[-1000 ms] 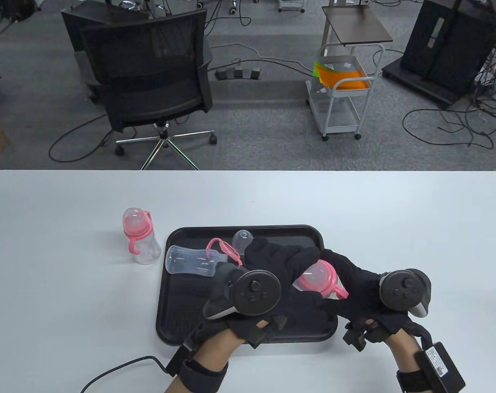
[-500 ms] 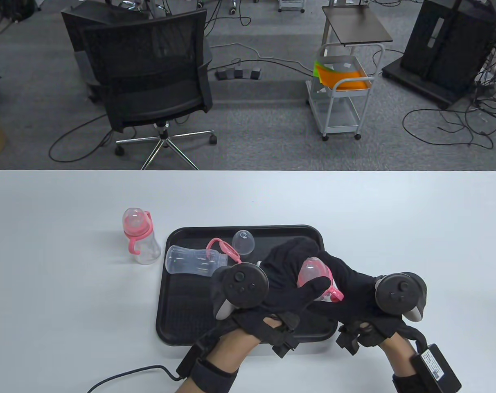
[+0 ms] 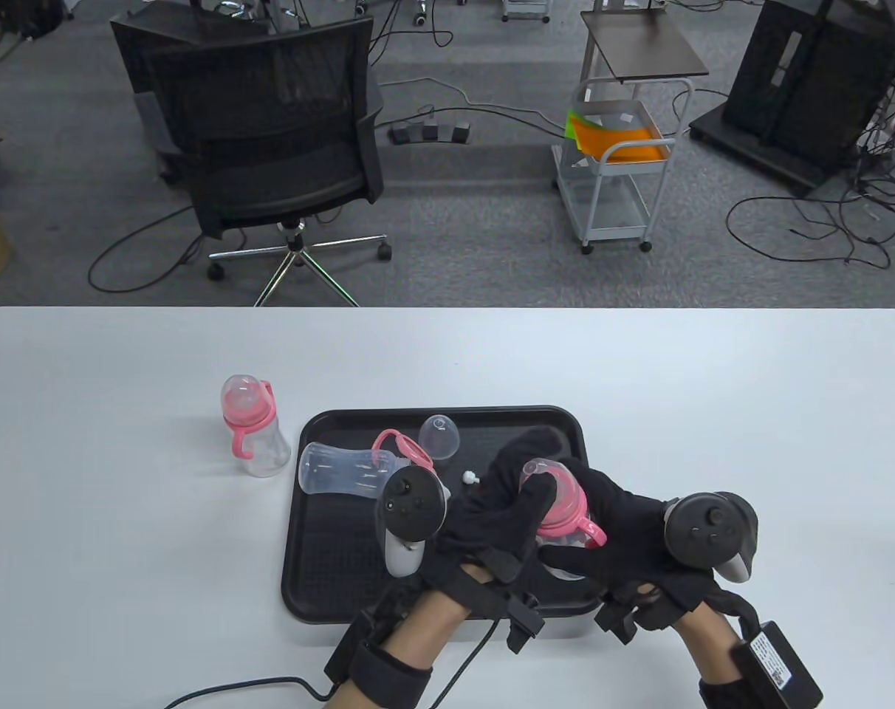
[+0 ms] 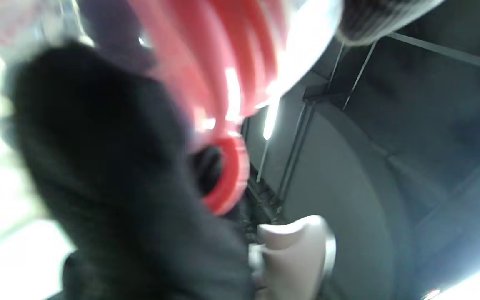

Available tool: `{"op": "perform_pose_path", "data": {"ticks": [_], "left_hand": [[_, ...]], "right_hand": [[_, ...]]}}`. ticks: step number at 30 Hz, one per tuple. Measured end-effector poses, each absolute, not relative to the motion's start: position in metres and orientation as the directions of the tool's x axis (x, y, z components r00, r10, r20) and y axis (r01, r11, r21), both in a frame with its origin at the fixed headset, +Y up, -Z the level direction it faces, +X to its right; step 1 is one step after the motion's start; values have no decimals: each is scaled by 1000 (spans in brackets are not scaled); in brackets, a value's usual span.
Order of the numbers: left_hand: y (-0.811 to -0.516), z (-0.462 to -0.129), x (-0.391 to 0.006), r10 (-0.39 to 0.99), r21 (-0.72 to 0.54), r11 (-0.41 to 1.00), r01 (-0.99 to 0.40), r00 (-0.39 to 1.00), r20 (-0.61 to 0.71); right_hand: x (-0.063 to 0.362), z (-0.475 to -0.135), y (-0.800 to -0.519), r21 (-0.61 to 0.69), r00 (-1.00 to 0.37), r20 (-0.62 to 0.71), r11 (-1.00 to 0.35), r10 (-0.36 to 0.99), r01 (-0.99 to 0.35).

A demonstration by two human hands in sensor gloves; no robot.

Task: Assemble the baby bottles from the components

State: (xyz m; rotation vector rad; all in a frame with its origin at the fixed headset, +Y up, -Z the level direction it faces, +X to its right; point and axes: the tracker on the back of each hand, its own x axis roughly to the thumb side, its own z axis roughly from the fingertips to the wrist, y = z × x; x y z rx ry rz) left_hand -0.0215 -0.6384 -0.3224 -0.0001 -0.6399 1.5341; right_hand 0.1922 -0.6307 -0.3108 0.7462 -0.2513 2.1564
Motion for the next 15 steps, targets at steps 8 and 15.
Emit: {"op": "perform_pose_path", "data": {"ticks": [8,15], "left_hand": [[-642,-325,-20,893,-385,166,-908,-27,449],[-639,-327,-14,893,-426,167,-889,-46,447]], "right_hand": [[187,-312,-638,32,-508,578,-640,638,-767],[196,-315,-635,47,-479,556,-601,680,-798]]}}
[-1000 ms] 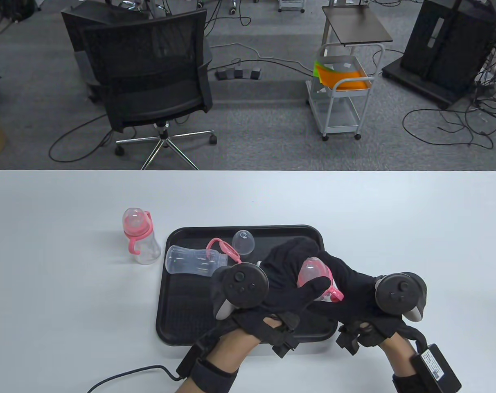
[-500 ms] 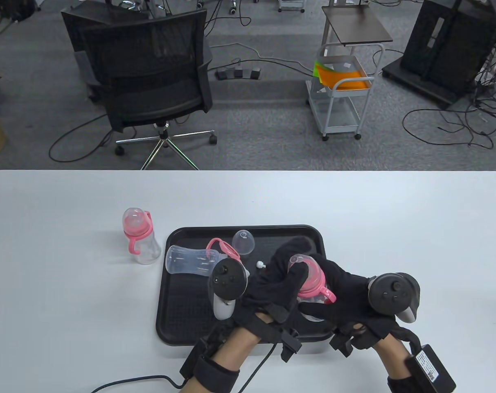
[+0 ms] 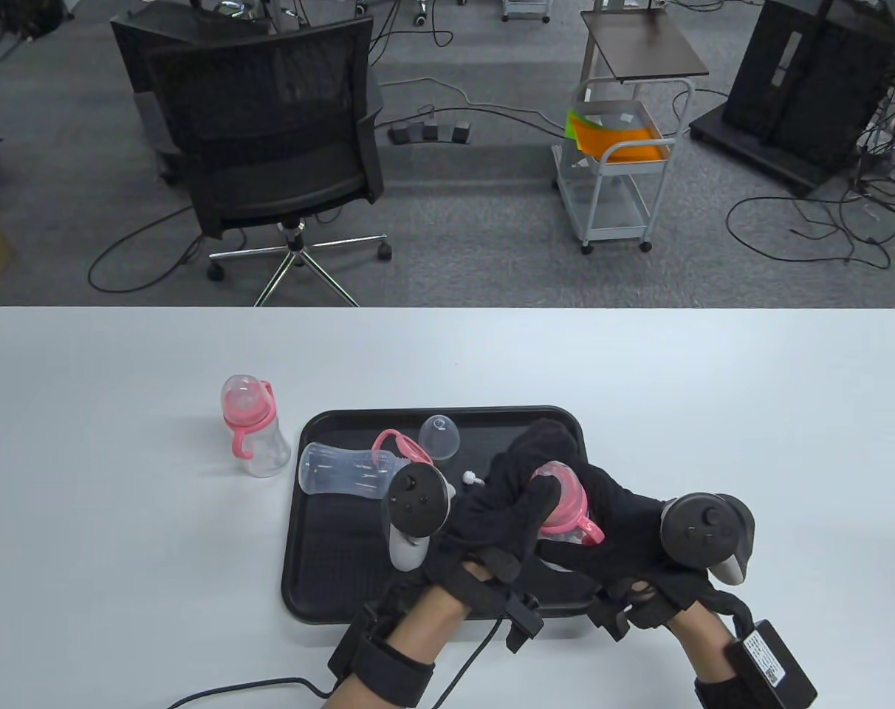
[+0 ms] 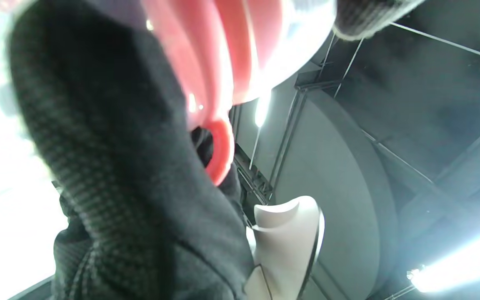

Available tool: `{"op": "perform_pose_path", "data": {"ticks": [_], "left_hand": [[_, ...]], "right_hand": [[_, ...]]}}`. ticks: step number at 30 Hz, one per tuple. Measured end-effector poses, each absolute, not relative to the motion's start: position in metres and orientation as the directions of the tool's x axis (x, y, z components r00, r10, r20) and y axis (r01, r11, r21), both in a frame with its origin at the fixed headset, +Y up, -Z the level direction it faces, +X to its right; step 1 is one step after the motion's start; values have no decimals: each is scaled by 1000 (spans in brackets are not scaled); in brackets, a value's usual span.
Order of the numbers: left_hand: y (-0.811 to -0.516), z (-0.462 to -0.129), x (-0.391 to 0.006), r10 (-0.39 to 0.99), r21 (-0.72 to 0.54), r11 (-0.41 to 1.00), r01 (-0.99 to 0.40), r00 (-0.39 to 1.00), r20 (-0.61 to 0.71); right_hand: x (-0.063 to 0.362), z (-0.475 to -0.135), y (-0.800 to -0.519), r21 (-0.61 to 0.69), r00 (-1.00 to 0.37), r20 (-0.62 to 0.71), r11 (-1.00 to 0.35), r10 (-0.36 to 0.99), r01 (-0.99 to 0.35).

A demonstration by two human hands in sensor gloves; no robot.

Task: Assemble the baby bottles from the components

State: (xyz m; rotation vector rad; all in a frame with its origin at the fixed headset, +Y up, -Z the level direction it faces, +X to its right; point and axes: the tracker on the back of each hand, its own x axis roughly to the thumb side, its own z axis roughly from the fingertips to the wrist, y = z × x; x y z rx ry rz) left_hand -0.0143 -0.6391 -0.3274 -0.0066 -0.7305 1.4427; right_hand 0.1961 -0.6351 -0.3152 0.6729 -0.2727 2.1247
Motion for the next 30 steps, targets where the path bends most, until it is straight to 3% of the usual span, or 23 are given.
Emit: {"op": "perform_pose_path", "data": {"ticks": [4,10,14,18,24,30], "left_hand": [[-637,-327,-13,884,-444,211,-871,-23,467],[-627,-330,-22,872,-468,330,-819,75,484],[-611,-324,-39,808,-305,405,-862,181,561],[-603,-318,-63,665,-148,636,-757,441,602],[-617,-313,-104,581,-45,745,-665,615,533],[-639,-308,-132,478,45,835,-548,764,433]], "right_hand": [[198,-316,-631,-7,-553,540,-653,635,-758],[200,-320,-634,17,-538,543,-649,644,-760],[218,-326,-630,-28,-533,521,-611,666,-791],[255,-334,-622,-126,-507,464,-513,726,-849],[298,-356,-623,-215,-452,359,-399,817,-891],[310,-397,-650,-229,-473,232,-425,850,-876]]}}
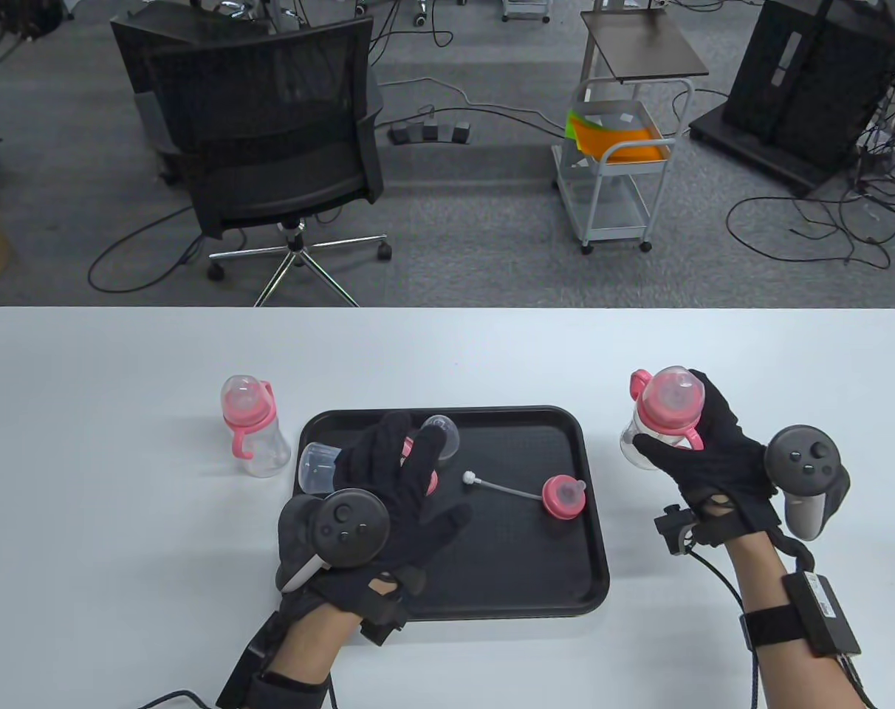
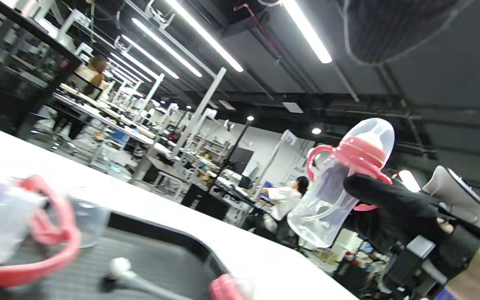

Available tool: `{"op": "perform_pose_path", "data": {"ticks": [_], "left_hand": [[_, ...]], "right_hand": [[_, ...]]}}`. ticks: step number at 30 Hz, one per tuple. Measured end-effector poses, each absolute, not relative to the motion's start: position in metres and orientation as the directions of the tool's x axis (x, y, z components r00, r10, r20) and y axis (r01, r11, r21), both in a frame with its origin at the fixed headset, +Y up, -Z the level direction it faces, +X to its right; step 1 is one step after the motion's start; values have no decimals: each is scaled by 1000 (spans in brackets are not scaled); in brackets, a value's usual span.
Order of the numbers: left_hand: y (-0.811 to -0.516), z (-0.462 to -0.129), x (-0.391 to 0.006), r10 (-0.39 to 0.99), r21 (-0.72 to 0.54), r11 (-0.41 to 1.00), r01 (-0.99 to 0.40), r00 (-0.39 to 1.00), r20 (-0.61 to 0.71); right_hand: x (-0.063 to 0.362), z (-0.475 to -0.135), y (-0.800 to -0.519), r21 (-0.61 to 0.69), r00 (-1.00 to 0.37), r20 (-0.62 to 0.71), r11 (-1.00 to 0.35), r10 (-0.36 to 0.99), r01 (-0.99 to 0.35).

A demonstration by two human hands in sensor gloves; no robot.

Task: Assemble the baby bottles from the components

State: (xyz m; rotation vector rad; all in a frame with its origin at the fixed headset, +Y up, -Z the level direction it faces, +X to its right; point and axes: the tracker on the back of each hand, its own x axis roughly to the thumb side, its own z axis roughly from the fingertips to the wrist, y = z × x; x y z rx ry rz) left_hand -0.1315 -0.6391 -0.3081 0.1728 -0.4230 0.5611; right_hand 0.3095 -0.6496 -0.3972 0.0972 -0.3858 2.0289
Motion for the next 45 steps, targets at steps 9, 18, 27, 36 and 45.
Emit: {"op": "perform_pose_path", "data": {"ticks": [9,18,27,36,45], "left_hand": [[-666,-318,-145,497,9,845,-534,793,353],[-676,-319,-146,425,8,894,-447,856,295],[-677,-318,-147,425,4,895,-446,855,297],[-675,-318,-149,437,5,888,-460,846,306],[-677,-319,-148,436,-19,891,-453,846,307]], "right_hand": [[310,-449,-704,-217,-426,71,-403,902,-889],[306,-480,-726,-186,-459,-6,-452,888,-872],[294,-498,-734,-136,-465,-36,-465,885,-875],[297,-497,-747,-118,-466,-55,-469,883,-875],[305,-488,-751,-134,-457,-71,-462,887,-876]]}}
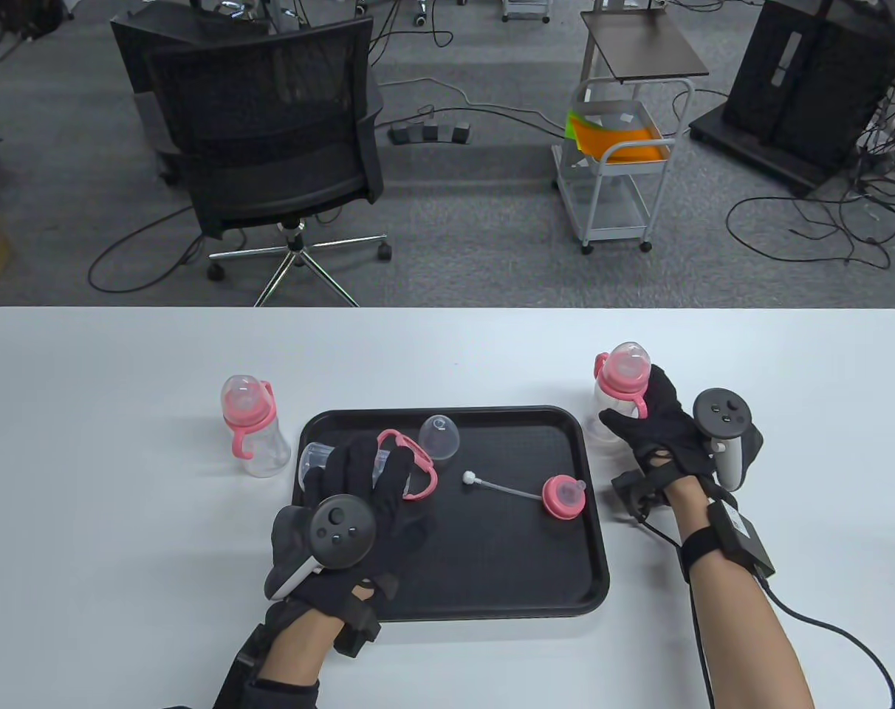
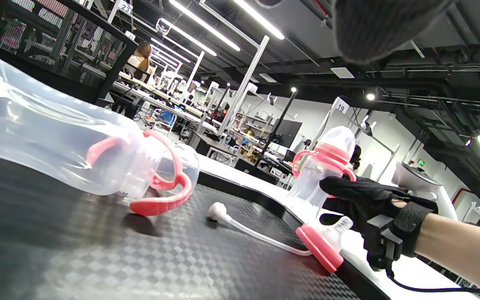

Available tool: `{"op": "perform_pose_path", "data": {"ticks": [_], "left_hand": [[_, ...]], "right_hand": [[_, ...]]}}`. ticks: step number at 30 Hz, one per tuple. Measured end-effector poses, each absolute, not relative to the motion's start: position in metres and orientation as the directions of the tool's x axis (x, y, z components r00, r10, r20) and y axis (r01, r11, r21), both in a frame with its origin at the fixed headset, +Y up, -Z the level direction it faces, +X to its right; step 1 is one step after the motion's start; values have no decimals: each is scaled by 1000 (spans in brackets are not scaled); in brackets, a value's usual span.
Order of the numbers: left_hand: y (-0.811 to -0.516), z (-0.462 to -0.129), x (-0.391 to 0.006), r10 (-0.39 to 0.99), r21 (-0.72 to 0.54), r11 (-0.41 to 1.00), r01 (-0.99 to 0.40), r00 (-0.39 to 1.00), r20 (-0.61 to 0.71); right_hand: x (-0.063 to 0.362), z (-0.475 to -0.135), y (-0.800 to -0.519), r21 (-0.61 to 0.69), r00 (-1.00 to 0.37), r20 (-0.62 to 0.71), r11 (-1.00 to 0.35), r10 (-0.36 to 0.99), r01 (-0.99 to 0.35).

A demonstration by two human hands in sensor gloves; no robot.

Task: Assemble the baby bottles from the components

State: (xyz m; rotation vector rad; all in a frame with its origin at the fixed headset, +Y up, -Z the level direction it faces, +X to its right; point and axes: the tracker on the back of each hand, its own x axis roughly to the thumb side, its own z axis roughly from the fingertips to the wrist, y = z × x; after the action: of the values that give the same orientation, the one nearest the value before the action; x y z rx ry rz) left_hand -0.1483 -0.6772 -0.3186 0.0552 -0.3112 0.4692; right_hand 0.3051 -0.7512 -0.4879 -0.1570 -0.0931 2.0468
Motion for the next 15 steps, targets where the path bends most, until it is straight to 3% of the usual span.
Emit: {"op": "perform_pose_path", "data": {"ticks": [8,15], "left_hand": [[-680,-321,-148,414,-28,905,-426,862,293],[-684,-325,-152,401,-52,915,-401,882,249]], "right_hand": [[323,-464,-745,-89,-453,-4,-451,892,-888],[325,-434,-714,-77,-403,102,-396,910,-915]]}}
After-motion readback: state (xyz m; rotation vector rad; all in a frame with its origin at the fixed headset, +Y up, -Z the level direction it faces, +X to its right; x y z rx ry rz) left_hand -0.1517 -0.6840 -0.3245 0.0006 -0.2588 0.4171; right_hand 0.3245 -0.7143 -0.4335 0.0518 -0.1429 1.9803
